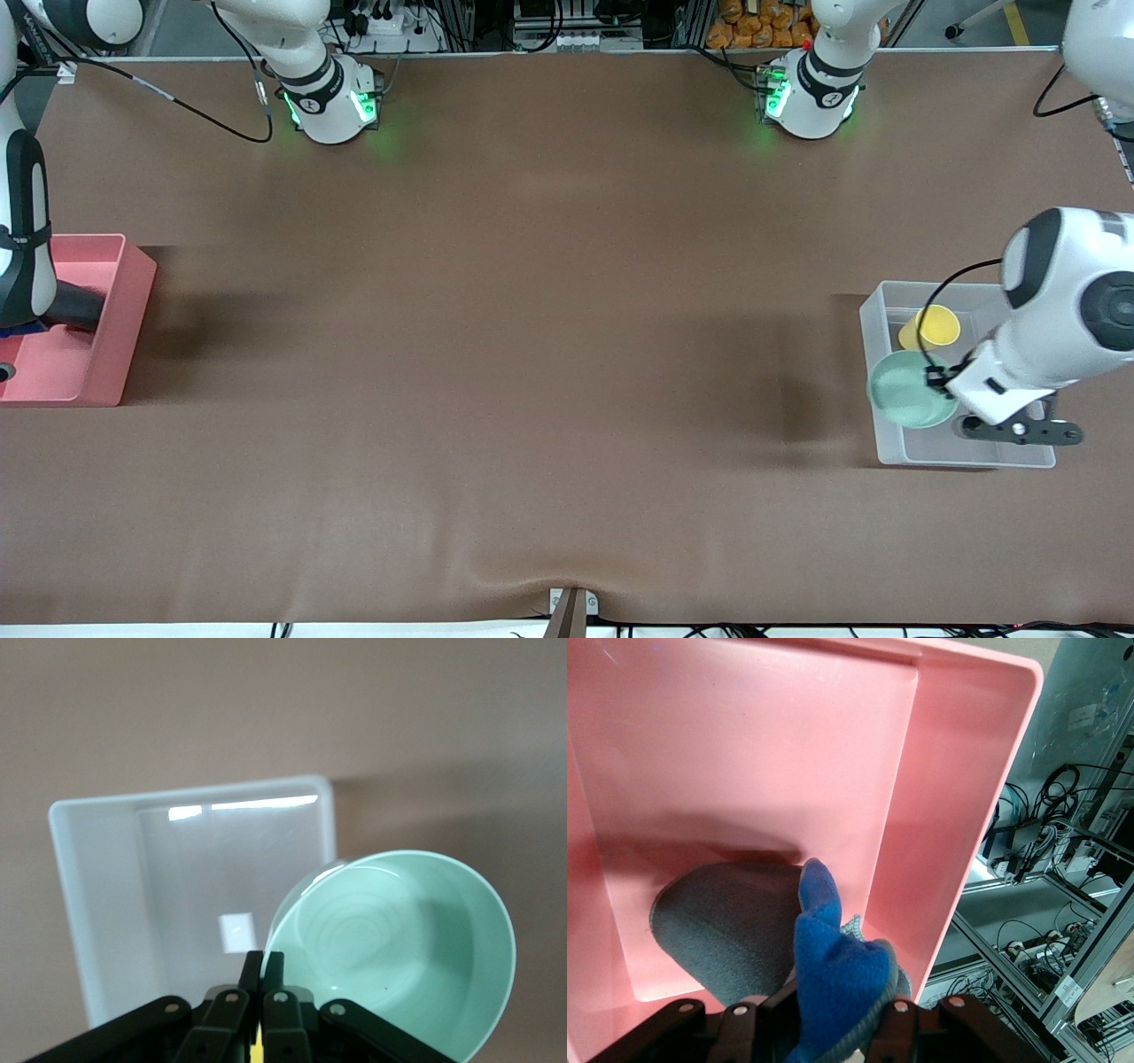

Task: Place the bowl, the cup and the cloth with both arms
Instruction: 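Move the bowl into the clear bin while the right gripper lowers the cloth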

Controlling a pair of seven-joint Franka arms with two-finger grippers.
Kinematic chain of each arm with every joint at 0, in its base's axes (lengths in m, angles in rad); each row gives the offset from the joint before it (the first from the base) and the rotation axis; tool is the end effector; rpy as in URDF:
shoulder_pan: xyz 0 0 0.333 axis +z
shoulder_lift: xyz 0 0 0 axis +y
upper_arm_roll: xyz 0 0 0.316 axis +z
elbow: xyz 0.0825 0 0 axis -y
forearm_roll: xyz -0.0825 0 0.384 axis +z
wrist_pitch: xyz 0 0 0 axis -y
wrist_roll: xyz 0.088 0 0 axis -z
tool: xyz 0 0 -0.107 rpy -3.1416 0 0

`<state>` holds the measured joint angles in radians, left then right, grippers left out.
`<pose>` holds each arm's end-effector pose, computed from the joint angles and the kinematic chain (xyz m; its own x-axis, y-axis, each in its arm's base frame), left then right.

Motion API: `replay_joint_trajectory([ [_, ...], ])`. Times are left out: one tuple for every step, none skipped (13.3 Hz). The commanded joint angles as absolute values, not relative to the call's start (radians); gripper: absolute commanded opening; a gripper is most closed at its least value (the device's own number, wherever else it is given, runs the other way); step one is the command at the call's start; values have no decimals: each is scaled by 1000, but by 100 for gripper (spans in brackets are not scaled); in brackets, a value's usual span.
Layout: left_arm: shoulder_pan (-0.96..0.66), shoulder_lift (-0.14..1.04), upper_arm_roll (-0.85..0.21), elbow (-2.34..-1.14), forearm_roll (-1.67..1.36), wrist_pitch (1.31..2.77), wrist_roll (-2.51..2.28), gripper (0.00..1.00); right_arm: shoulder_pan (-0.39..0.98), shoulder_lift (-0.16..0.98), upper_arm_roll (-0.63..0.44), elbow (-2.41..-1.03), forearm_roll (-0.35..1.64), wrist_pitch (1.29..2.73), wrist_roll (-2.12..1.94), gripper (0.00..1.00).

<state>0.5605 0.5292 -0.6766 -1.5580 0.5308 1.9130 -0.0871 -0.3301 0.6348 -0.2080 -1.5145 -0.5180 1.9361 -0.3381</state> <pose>0.6766 0.0254 0.3878 0.9866 -0.1580 -0.0407 -0.1627 -0.9717 -0.1711 0.5867 -0.3638 0.2936 0.9076 -0.0308 -0.4187 0.1561 -0.9011 0.4046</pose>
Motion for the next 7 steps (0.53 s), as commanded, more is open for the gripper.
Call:
replay_joint_trajectory([
  [656, 514, -686, -1588, 506, 1904, 90, 0, -351, 632, -190, -1513, -505, 1936, -339, 0],
  [678, 537, -686, -1588, 508, 1910, 119, 0, -350, 634, -190, -1513, -505, 1936, -341, 0],
  [693, 551, -684, -1586, 509, 1922, 136, 0, -351, 632, -190, -1514, -505, 1934, -341, 0],
  [704, 569, -684, -1586, 509, 1940, 143, 0, -351, 634, -190, -1513, -506, 1934, -339, 0],
  [712, 587, -684, -1586, 509, 1950, 143, 0, -351, 632, -190, -1514, -505, 1934, -341, 0],
  [713, 607, -683, -1585, 512, 1965, 143, 0, -351, 632, -190, -1513, -505, 1934, -341, 0],
  [712, 623, -678, -1586, 523, 1986, 141, 0, -351, 632, -190, -1514, -505, 1936, -341, 0],
])
